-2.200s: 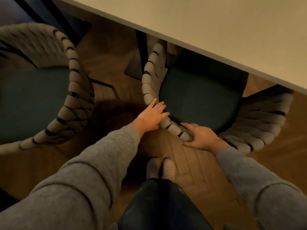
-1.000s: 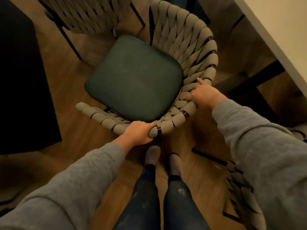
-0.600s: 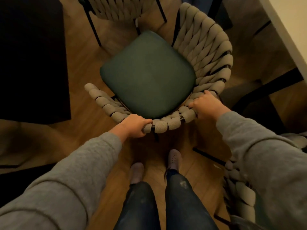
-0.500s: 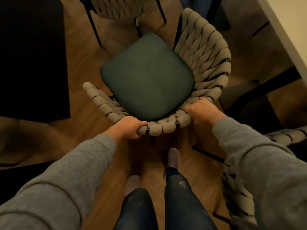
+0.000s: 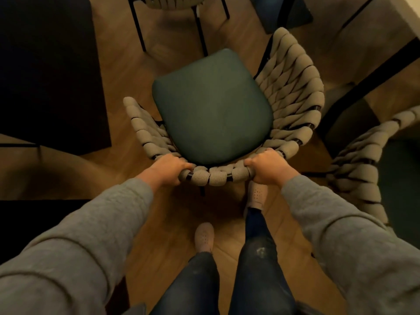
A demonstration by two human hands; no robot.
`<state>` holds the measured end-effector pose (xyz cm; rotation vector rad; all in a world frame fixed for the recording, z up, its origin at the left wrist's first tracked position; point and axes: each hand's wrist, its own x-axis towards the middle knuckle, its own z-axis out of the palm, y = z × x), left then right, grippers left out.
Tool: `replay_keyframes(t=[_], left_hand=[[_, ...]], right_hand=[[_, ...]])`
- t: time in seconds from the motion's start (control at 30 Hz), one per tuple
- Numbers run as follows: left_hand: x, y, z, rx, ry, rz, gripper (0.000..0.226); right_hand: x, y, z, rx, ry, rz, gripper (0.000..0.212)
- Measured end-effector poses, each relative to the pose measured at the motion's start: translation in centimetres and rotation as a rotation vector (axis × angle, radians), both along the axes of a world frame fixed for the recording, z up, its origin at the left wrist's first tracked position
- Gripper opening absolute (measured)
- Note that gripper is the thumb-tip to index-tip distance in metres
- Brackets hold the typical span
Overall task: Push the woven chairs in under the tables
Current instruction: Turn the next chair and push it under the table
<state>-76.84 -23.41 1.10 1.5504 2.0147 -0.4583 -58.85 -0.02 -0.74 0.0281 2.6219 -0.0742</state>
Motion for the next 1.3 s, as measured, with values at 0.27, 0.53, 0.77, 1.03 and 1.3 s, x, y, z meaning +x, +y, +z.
replay_keyframes(t=[0.27,0.53,0.77,1.03,1.3], left_hand=[[3.8,-8.5,-0.8,-0.104,0.033,0.054,0.044],[10.9,-6.6,-1.0,-0.037,0.032,0.061,0.079],[11.1,-5.2,-2.4,-0.028,-0.081,0.078,0.056],[4.6,-5.5,-2.1,-0.041,-0.078,-0.012,0.054],[-6.7,-4.6,-1.7,-0.015,-0.078,-0.152,0.05]], right_hand=[[4.8,-8.6,0.8,-0.119,-0.036,-0.004,0.029],[7.6,-0.9,1.5,-0.106,-0.113,0.11,0.081],[7.3,5.3,1.1,0.247,-0.204,0.116,0.056],[4.2,3.7,0.7,0.211,-0.126,0.069,0.035],[-2.4,1.5,0.5,0.204,-0.116,-0.096,0.028]])
